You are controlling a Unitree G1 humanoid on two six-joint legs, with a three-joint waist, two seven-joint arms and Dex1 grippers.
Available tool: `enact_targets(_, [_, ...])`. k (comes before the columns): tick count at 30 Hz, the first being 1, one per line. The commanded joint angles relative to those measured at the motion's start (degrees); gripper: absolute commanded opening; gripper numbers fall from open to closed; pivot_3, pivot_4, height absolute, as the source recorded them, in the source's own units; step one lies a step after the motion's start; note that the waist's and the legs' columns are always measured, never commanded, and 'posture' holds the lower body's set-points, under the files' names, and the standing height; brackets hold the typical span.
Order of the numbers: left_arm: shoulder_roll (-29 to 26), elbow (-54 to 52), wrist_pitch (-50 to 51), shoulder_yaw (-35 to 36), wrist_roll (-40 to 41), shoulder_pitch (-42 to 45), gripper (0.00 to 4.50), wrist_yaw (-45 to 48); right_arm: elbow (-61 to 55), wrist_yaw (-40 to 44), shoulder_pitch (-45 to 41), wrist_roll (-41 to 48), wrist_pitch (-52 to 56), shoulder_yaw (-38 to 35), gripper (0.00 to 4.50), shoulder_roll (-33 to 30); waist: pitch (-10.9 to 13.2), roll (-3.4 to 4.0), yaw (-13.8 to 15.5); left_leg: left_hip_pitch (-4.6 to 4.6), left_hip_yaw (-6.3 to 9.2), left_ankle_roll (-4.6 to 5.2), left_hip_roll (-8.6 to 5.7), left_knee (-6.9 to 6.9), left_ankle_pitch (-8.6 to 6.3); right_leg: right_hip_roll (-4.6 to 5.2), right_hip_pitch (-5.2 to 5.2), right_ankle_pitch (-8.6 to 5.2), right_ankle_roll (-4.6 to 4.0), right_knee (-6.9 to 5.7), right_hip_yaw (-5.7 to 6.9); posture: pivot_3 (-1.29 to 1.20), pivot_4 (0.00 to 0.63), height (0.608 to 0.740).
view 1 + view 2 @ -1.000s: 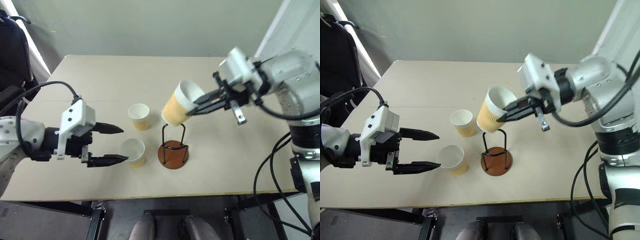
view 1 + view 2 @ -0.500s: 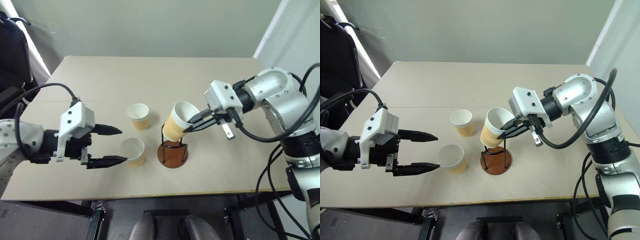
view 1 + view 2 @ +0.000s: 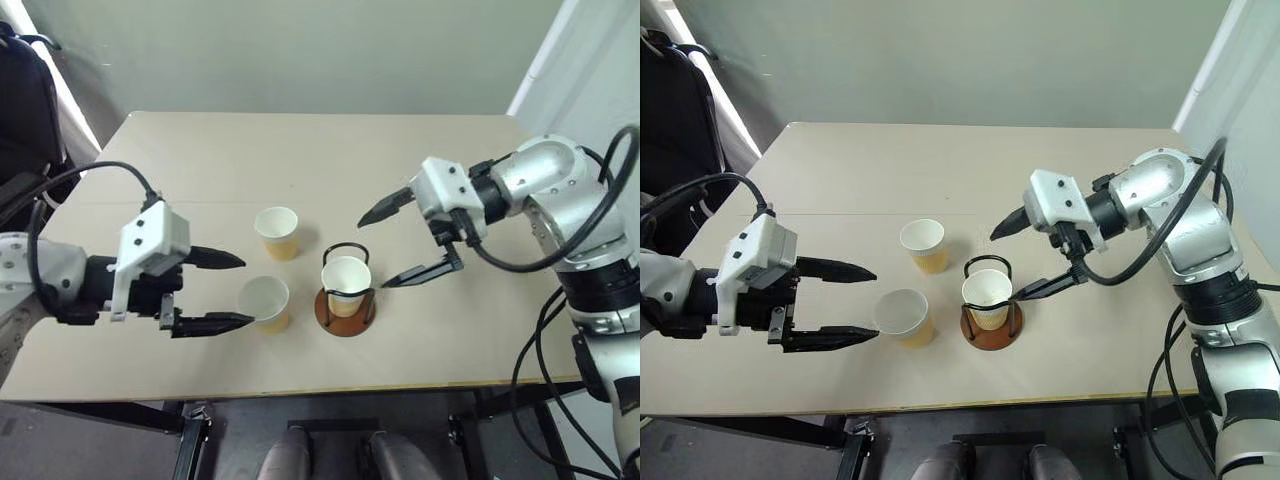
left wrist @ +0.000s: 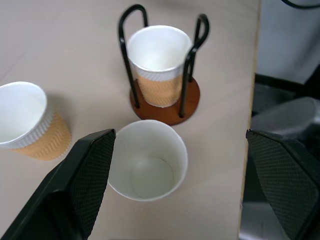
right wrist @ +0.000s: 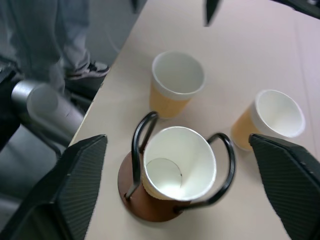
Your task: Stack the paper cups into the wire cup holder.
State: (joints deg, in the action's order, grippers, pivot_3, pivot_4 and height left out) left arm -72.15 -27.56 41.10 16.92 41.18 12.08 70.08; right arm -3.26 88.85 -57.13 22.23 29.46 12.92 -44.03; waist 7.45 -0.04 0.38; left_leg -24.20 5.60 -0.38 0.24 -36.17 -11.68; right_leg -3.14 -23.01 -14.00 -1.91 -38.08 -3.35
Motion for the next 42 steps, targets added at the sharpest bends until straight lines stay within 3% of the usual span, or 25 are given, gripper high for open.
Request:
enact_targets(1, [-3.1, 1.7, -6.6, -5.1, -7.6, 0.4, 4.50, 3.0, 0.5, 3.0, 2.1, 10.0, 6.9, -10.2, 4.45, -5.4, 0.0, 0.00, 0.2, 0.00, 0.00, 0.00, -0.01, 0.00, -0.01, 0.00, 0.02, 0.00, 0.00, 0.05, -0.01, 0.00, 0.150, 0.740])
enact_targets(7, [-2.2, 5.0, -12.6, -13.5, -13.6, 5.6, 4.50, 5.7, 1.1, 2.4, 14.3, 20.1, 11.0, -25.7, 4.45, -13.3, 0.0, -0.06, 0.5, -0.03, -0.01, -0.09, -0.01, 0.02, -0.12, 0.00, 0.01, -0.07, -0.02, 0.09, -0.04, 0.00, 0.150, 0.740])
enact_targets(17, [2.0, 4.5, -14.3, -22.3, -18.7, 9.1, 4.50, 7.0, -9.1, -8.5, 26.8, 26.5, 15.0, -35.1, 4.45, -13.7, 0.0, -0.01, -0.4, 0.10, -0.01, -0.11, 0.06, 0.02, -0.14, -0.13, 0.10, -0.13, 0.09, 0.03, -0.05, 0.00, 0.150, 0.740])
enact_targets(21, [3.6, 7.0, -16.3, -23.3, -22.3, 9.5, 3.67, 5.7, -10.0, -11.1, 28.4, 28.1, 14.9, -36.8, 4.50, -13.9, 0.0, -0.01, -0.3, 0.10, 0.00, -0.08, 0.06, -0.04, -0.14, -0.12, 0.15, -0.11, 0.19, 0.04, -0.08, 0.00, 0.150, 0.740])
enact_targets(31, [7.0, 10.8, -20.1, -23.2, -24.5, 11.4, 0.17, 6.9, -12.1, -15.4, 27.9, 32.0, 14.6, -38.0, 4.50, -13.9, 0.0, -0.01, -0.2, 0.09, 0.00, 0.01, 0.04, -0.11, -0.18, -0.12, 0.18, -0.10, 0.28, 0.07, -0.10, 0.00, 0.150, 0.740])
enact_targets(42, [8.0, 10.8, -15.7, -18.3, -16.4, 16.2, 0.03, 9.3, -10.8, -15.4, 26.8, 30.8, 12.7, -36.1, 4.50, -14.8, 0.0, -0.01, -0.1, 0.06, 0.01, 0.03, 0.04, -0.15, -0.17, -0.12, 0.19, -0.09, 0.34, 0.06, -0.10, 0.00, 0.150, 0.740])
